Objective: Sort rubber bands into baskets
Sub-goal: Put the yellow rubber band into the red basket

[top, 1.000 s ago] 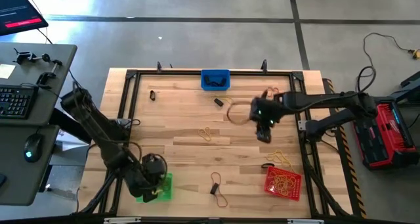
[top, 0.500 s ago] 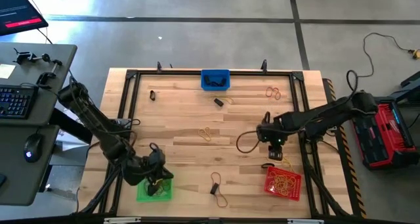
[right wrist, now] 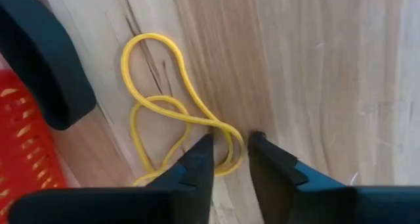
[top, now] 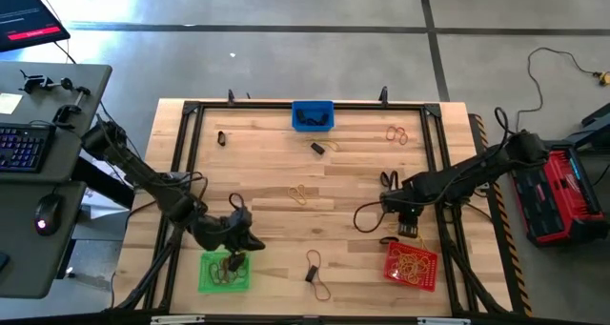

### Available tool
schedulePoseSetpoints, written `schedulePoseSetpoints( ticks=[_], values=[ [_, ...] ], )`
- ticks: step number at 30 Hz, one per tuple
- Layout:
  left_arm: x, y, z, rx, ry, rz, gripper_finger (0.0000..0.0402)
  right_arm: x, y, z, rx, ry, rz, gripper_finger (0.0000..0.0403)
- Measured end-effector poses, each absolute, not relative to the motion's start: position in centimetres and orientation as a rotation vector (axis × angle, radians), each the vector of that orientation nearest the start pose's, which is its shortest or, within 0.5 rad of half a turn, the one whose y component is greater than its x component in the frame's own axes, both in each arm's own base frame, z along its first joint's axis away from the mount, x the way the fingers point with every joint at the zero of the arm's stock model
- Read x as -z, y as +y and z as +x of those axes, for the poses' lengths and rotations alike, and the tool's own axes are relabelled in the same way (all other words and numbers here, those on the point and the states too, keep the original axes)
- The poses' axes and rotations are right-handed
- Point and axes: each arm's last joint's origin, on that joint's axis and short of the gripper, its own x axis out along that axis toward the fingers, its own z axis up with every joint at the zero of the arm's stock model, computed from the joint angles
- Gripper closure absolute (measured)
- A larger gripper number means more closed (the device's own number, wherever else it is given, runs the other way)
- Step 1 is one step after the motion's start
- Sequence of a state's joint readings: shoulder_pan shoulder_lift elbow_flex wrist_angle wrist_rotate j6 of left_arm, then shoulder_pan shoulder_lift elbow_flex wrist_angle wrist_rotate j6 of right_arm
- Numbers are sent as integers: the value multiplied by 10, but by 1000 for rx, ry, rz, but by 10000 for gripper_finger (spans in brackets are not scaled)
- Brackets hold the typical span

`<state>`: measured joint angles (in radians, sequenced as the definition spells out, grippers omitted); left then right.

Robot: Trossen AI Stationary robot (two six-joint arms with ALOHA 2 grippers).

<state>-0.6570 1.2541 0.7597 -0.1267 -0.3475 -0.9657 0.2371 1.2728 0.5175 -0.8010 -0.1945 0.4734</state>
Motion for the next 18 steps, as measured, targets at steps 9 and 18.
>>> schedulePoseSetpoints(
  ticks=[9,18],
  values=[
    [-243,-127,232,-63,526,-734,401,-141,46,163,4,1590,358,393],
    [-248,-97,249,-134,439,-810,401,-170,50,180,-45,1482,381,400]
  ],
)
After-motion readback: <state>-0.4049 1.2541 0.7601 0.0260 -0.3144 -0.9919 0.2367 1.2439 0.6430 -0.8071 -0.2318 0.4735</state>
